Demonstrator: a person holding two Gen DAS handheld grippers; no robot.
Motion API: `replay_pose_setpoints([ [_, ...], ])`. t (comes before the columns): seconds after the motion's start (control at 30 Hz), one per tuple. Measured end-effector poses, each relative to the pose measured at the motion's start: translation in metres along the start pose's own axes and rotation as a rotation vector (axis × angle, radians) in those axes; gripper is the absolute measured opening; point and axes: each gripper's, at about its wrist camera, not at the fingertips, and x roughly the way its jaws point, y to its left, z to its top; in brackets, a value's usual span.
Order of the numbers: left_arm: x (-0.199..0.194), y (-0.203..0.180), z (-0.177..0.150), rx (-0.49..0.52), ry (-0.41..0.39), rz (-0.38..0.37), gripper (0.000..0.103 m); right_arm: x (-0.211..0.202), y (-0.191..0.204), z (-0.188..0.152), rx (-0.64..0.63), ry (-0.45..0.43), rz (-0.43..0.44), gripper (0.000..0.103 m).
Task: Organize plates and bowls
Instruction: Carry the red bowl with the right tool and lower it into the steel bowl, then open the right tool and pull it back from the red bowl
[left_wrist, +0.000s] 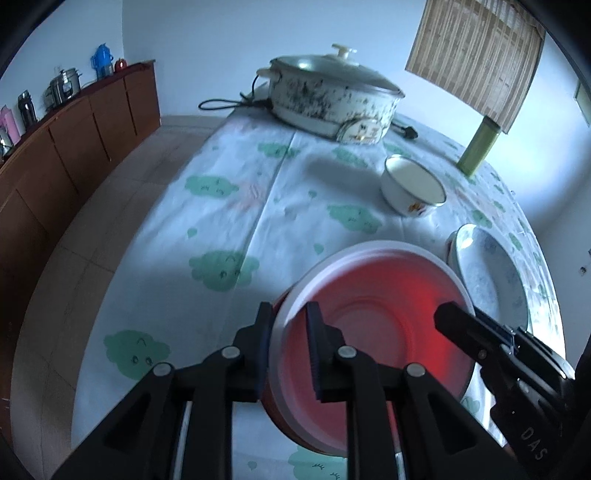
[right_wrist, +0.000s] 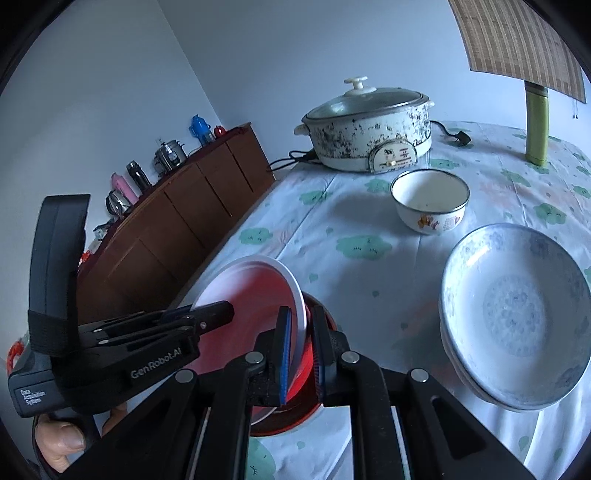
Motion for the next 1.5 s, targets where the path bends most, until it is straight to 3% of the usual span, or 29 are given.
replay_pose_setpoints([
  [0.33, 0.001, 0.001, -0.003, 0.015, -0.010, 0.045, 0.016, 0.017, -0.002, -0.010, -0.008, 0.055, 0.006, 0.012],
  [0.7, 0.006, -0.017, -0.007, 0.104, -0.047, 0.182, 0.022, 0.026, -0.006, -0.016, -0.003, 0.116, 0.000, 0.012],
  [0.8, 0.007, -0.020, -0.007, 0.108, -0.049, 0.186, 0.023, 0.024, -0.008, -0.016, -0.002, 0.108, -0.006, 0.012],
  [0.83, 0.006, -0.020, -0.006, 0.107, -0.055, 0.181, 0.025, 0.022, -0.008, -0.015, -0.001, 0.101, -0.008, 0.012],
  [0.9, 0.003, -0.021, -0.005, 0.103, -0.072, 0.180, 0.045, 0.020, -0.009, -0.014, -0.007, 0.094, -0.014, 0.012],
  [0.93, 0.001, -0.021, -0.004, 0.101, -0.085, 0.183, 0.064, 0.019, -0.009, -0.013, -0.007, 0.093, -0.013, 0.013],
  [0.97, -0.003, -0.021, -0.004, 0.099, -0.108, 0.189, 0.070, 0.019, -0.010, -0.013, -0.005, 0.093, -0.011, 0.013],
  [1.1, -0.013, -0.023, -0.004, 0.112, -0.176, 0.229, 0.072, 0.008, -0.017, -0.012, 0.042, 0.048, 0.017, 0.013],
  [1.2, -0.013, -0.024, -0.004, 0.101, -0.178, 0.215, 0.072, -0.001, -0.020, -0.011, 0.043, -0.010, 0.003, 0.013],
  [1.4, -0.010, -0.030, -0.008, 0.103, -0.174, 0.206, 0.072, -0.009, -0.032, -0.011, 0.081, -0.032, 0.012, 0.015],
  [1.43, -0.010, -0.030, -0.009, 0.103, -0.174, 0.203, 0.072, -0.010, -0.033, -0.011, 0.084, -0.035, 0.004, 0.017],
  [1.5, -0.011, -0.032, -0.009, 0.101, -0.174, 0.202, 0.072, -0.010, -0.035, -0.011, 0.090, -0.035, 0.003, 0.031],
])
